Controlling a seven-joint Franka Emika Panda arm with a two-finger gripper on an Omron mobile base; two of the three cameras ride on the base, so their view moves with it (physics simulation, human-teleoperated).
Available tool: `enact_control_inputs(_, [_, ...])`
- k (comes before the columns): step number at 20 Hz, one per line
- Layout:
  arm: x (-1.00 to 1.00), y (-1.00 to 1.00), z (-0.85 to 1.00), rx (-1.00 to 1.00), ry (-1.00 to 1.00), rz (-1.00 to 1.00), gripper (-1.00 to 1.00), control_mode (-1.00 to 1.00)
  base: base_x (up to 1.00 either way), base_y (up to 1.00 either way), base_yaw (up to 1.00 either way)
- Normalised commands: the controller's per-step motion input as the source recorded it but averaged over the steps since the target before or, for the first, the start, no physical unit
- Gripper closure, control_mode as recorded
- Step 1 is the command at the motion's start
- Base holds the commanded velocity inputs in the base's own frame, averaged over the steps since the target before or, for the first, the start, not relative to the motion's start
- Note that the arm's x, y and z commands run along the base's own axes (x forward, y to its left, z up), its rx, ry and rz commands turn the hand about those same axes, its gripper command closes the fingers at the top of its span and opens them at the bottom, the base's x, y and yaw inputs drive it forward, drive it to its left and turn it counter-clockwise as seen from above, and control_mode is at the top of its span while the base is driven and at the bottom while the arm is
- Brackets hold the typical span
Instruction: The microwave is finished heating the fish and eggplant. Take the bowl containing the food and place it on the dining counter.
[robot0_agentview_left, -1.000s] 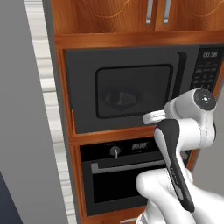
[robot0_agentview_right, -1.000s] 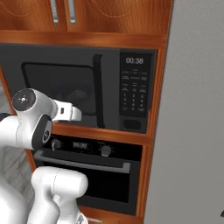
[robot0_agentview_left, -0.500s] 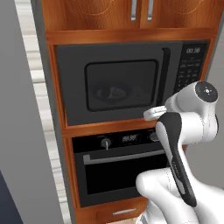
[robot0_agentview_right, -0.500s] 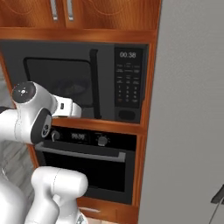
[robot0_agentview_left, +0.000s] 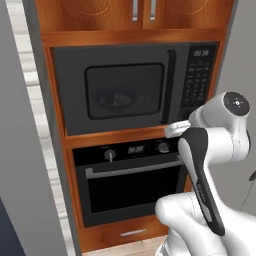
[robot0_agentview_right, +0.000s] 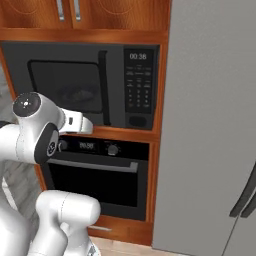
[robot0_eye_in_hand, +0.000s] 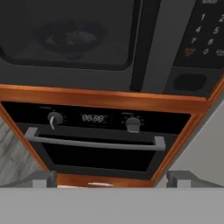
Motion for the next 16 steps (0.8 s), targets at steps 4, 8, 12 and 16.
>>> enact_control_inputs(4, [0.0,0.0,0.0,0.0,0.0,0.0,-1.0,1.0,-0.38,-0.2,-0.04])
enact_control_inputs(8, [0.0,0.0,0.0,0.0,0.0,0.0,-1.0,1.0,-0.36,-0.33,-0.05])
enact_control_inputs(12, [0.0,0.0,0.0,0.0,0.0,0.0,-1.0,1.0,-0.12,-0.44,-0.05])
enact_control_inputs(16, [0.0,0.0,0.0,0.0,0.0,0.0,-1.0,-1.0,0.0,0.0,0.0])
